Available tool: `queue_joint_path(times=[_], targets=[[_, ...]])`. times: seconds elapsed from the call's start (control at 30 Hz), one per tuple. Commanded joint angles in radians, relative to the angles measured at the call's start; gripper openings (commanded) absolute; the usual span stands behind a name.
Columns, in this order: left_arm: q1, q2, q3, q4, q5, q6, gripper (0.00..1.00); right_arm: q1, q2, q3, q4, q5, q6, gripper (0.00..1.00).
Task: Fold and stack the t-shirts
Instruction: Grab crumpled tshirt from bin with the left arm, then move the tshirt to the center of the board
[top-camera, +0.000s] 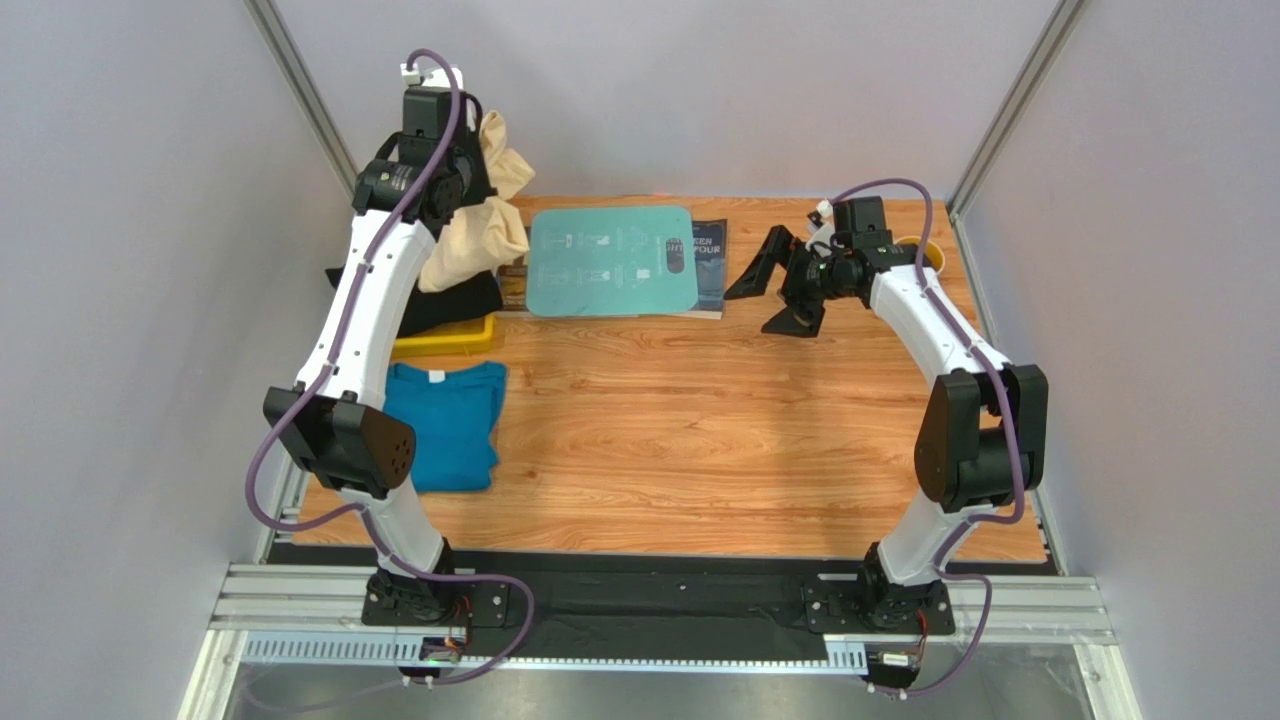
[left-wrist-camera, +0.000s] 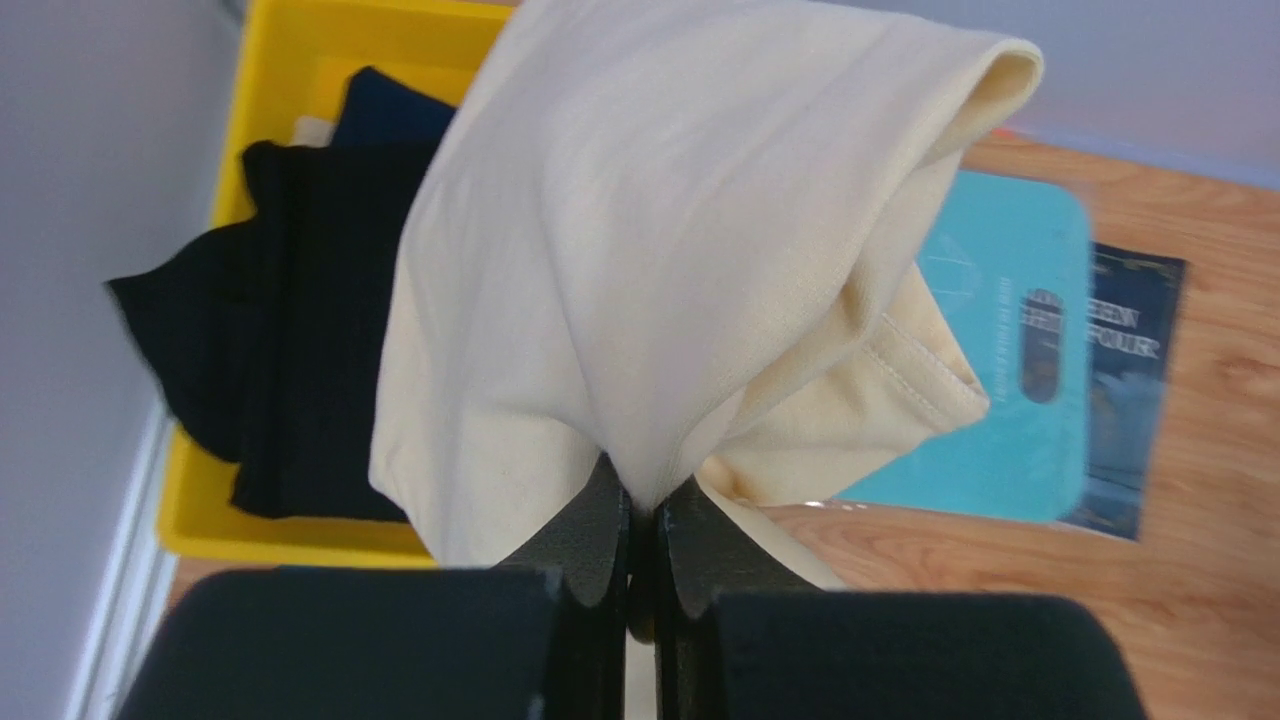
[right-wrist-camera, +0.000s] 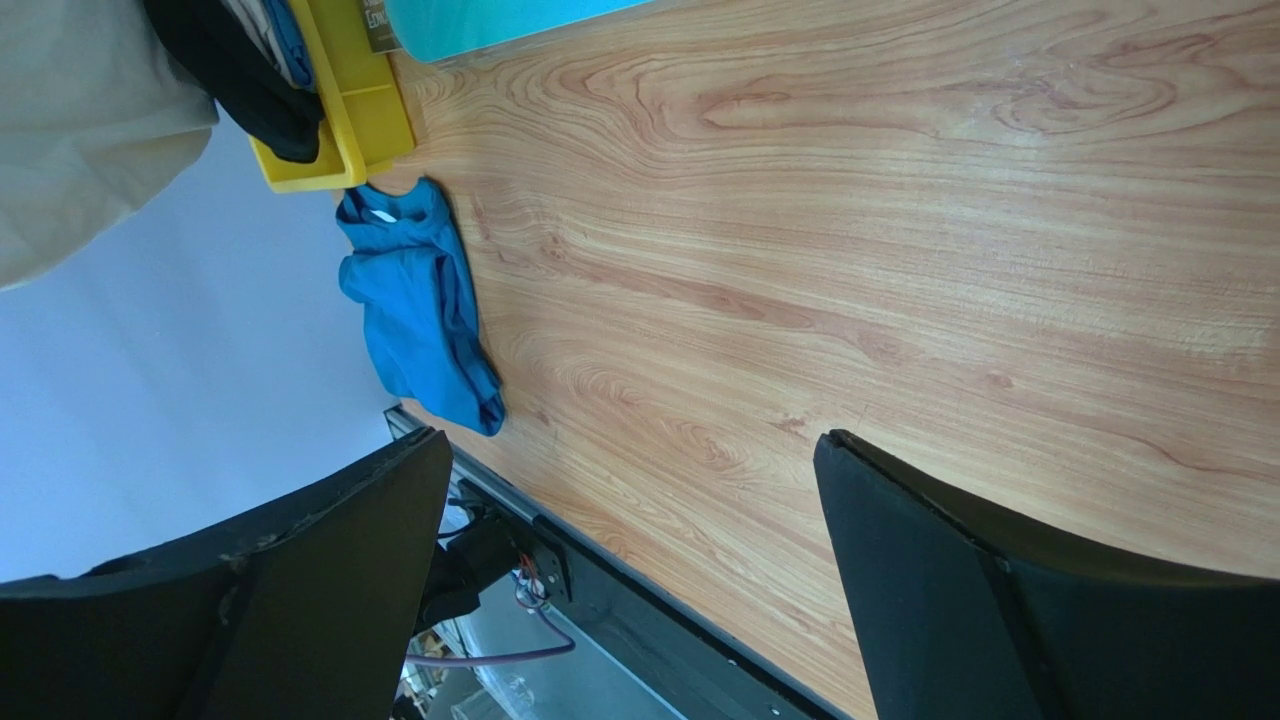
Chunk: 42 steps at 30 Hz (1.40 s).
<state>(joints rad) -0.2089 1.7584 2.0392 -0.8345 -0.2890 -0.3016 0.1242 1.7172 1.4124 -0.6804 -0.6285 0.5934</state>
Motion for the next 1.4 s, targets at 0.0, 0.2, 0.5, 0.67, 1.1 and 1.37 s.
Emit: queue_joint_path(times=[0.0, 0.2, 0.5, 0.67, 1.1, 1.37], targets=[[-0.036, -0.065, -0.023, 0.129, 0.33, -0.021, 0.0, 0.003, 0.004, 0.072, 0.016, 0.021, -0.024, 1.0], [-0.156, -0.051, -0.16, 0.221, 0.597, -0.037, 0.0, -0.001, 0.012, 0.16, 0.002, 0.09, -0.015, 1.0], [-0.234, -0.007, -0.401, 0.327, 0.804, -0.16, 0.0, -0.034, -0.011, 0.194, -0.038, 0.159, 0.013, 1.0], [-0.28, 0.085, -0.376, 0.223, 0.902, -0.146, 0.0, -0.078, -0.001, 0.2, -0.067, 0.17, 0.011, 1.0], [-0.383, 0.21, -0.379, -0.091, 1.078, 0.038, 0.0, -0.104, 0.027, 0.148, -0.084, 0.13, -0.015, 1.0], [-0.382, 0.124, -0.439, -0.069, 1.043, 0.054, 0.07, -0.1, 0.015, 0.071, -0.1, 0.069, -0.029, 1.0]])
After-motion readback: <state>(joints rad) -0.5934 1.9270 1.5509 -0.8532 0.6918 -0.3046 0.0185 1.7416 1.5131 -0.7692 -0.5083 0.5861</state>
